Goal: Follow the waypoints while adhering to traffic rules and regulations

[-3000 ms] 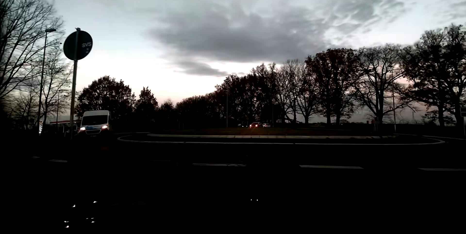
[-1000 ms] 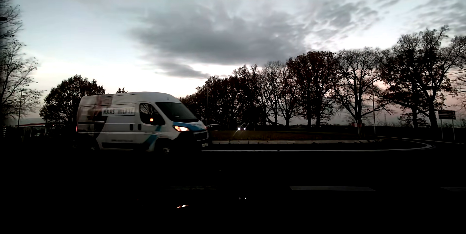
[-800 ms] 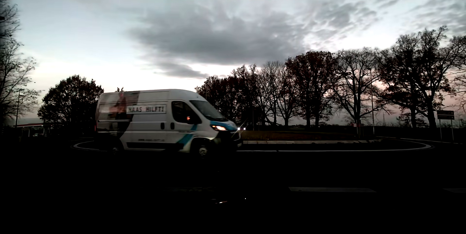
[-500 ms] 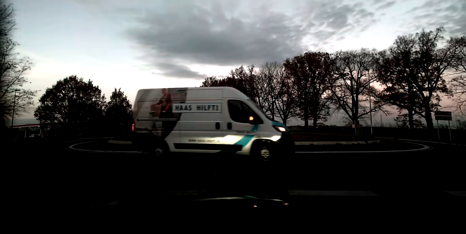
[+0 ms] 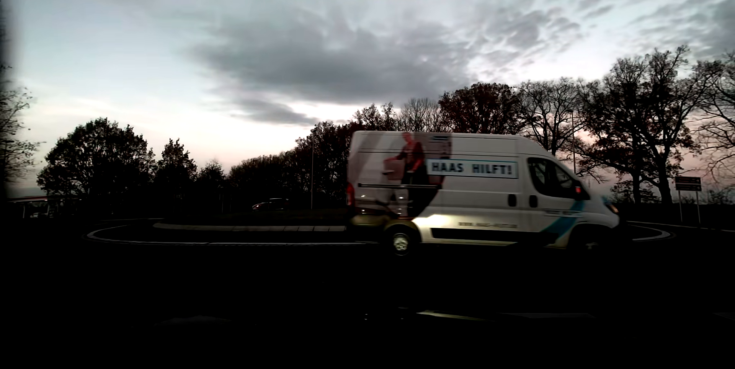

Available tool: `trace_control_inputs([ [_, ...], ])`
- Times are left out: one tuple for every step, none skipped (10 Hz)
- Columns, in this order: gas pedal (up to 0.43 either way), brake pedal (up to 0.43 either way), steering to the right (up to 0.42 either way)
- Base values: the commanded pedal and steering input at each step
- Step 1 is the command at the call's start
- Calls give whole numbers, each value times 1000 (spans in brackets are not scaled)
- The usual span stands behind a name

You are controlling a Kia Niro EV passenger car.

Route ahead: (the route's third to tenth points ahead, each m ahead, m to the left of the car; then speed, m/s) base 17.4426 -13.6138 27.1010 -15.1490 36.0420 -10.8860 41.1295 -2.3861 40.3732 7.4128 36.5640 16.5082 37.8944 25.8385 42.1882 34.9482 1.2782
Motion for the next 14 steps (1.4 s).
trace_control_inputs([
  [248,0,281],
  [268,0,294],
  [287,0,308],
  [287,0,326],
  [287,0,339],
  [287,0,347],
  [287,0,349],
  [287,0,351],
  [287,0,351],
  [287,0,353],
  [287,0,362],
  [287,0,372],
  [287,0,384],
  [287,0,393],
])
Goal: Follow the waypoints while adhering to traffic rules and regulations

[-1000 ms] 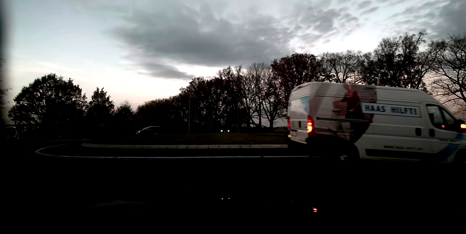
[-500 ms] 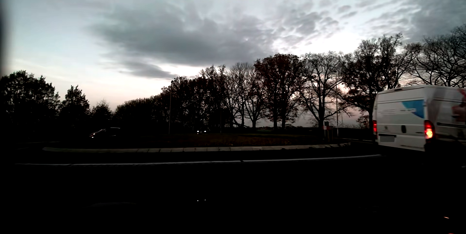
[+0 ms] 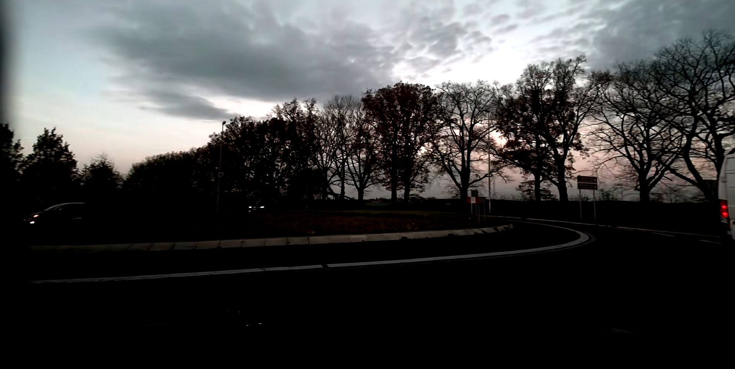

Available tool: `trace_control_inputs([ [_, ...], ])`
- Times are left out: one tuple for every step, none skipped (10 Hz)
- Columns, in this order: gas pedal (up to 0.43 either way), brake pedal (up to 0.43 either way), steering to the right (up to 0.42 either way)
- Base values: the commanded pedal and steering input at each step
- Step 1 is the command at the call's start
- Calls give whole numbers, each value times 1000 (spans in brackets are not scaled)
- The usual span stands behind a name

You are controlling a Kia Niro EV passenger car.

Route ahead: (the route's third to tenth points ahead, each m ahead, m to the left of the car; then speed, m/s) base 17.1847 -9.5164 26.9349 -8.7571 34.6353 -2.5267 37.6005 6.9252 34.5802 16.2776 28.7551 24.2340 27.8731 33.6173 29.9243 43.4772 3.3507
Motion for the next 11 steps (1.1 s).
trace_control_inputs([
  [287,0,405],
  [280,0,418],
  [268,0,432],
  [248,0,443],
  [248,0,450],
  [240,0,456],
  [240,0,458],
  [240,0,458],
  [240,0,455],
  [228,0,444],
  [220,0,431],
])
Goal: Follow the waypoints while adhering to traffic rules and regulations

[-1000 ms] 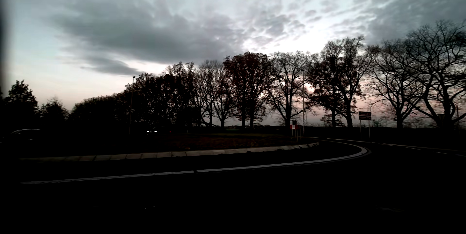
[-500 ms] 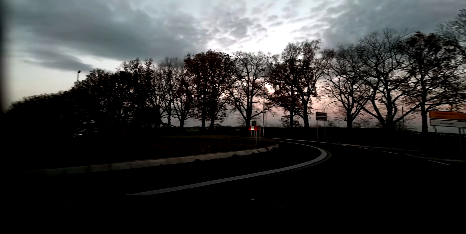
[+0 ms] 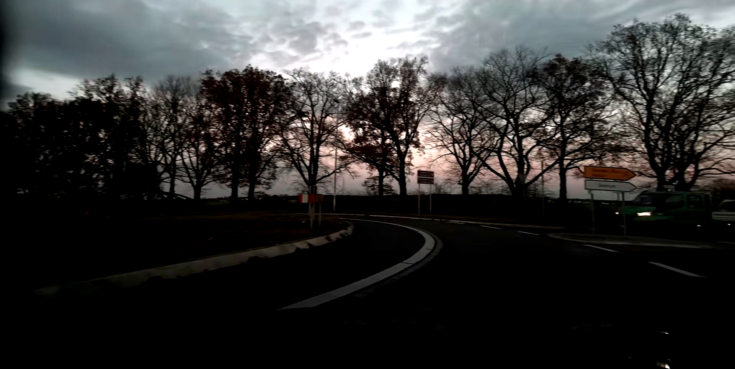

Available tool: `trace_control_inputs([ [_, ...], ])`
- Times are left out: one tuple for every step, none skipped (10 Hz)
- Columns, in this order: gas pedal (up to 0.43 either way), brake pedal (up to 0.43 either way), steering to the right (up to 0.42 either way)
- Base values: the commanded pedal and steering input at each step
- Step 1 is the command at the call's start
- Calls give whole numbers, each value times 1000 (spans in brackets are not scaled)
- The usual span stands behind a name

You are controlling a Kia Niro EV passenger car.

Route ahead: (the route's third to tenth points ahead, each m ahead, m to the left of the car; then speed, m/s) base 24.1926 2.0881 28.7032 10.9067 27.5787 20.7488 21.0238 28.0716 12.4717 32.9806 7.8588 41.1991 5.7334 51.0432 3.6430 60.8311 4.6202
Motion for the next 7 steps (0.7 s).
trace_control_inputs([
  [209,0,406],
  [209,0,377],
  [209,0,345],
  [209,0,298],
  [209,0,238],
  [197,0,193],
  [197,0,135],
])
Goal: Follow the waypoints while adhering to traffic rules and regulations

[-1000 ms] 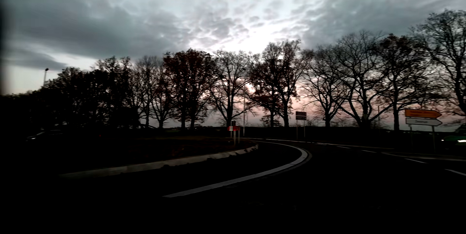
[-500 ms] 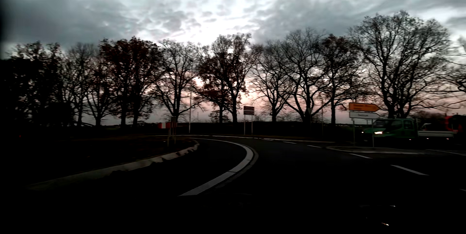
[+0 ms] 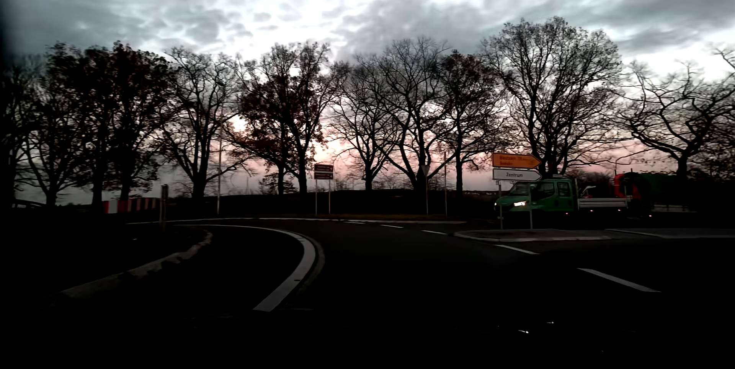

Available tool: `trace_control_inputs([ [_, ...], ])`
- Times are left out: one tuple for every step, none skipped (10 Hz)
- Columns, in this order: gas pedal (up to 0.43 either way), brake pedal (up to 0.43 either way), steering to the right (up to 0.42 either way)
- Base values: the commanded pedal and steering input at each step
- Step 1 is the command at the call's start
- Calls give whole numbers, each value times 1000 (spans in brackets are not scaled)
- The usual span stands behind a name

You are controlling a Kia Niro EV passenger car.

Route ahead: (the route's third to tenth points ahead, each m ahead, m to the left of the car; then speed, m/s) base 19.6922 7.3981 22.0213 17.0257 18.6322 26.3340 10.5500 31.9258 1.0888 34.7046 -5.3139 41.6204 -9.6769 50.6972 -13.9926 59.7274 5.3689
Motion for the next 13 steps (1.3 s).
trace_control_inputs([
  [189,0,83],
  [189,0,48],
  [177,0,3],
  [177,0,-33],
  [177,0,-65],
  [169,0,-99],
  [150,0,-127],
  [150,0,-155],
  [138,0,-171],
  [130,0,-186],
  [130,0,-195],
  [130,0,-204],
  [118,0,-211],
])
